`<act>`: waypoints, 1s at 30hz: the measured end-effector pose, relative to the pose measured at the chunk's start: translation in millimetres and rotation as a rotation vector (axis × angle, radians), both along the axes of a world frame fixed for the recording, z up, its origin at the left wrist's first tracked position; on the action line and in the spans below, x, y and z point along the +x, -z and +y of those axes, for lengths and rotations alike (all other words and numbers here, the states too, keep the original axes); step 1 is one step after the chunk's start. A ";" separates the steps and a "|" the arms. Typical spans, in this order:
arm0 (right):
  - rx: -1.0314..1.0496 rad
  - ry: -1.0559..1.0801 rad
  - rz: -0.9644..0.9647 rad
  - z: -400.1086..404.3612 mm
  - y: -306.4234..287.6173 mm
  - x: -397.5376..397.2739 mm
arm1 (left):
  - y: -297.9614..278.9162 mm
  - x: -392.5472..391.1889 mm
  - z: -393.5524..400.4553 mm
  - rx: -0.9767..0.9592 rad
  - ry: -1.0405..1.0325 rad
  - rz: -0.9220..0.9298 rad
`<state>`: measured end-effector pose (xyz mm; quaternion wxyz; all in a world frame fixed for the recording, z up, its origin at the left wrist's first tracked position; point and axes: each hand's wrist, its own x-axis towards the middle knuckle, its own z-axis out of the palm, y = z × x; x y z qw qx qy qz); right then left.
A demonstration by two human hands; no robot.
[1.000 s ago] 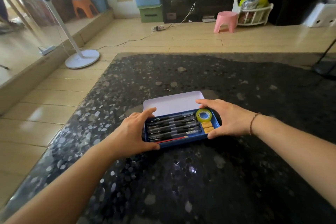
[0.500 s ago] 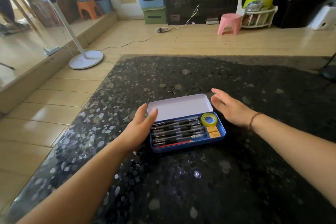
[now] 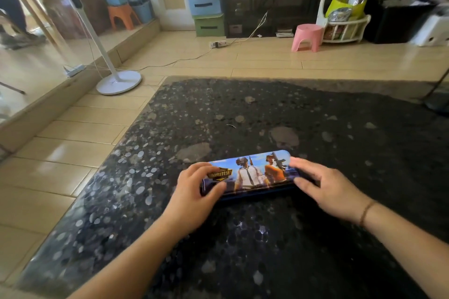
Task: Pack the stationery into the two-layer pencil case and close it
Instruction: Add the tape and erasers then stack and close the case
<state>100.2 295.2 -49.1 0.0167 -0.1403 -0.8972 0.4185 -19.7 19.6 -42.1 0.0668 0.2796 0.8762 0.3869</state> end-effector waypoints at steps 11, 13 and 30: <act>0.479 0.496 0.004 -32.8 22.9 -19.7 | 0.3 -12.6 12.6 -0.362 -0.253 -0.108; 0.478 0.547 -0.076 -39.3 18.3 -24.6 | -1.1 -11.9 17.9 -0.493 -0.245 -0.073; 0.332 0.843 -0.307 43.1 -11.9 77.7 | 2.8 72.3 129.9 -0.335 -0.008 -0.092</act>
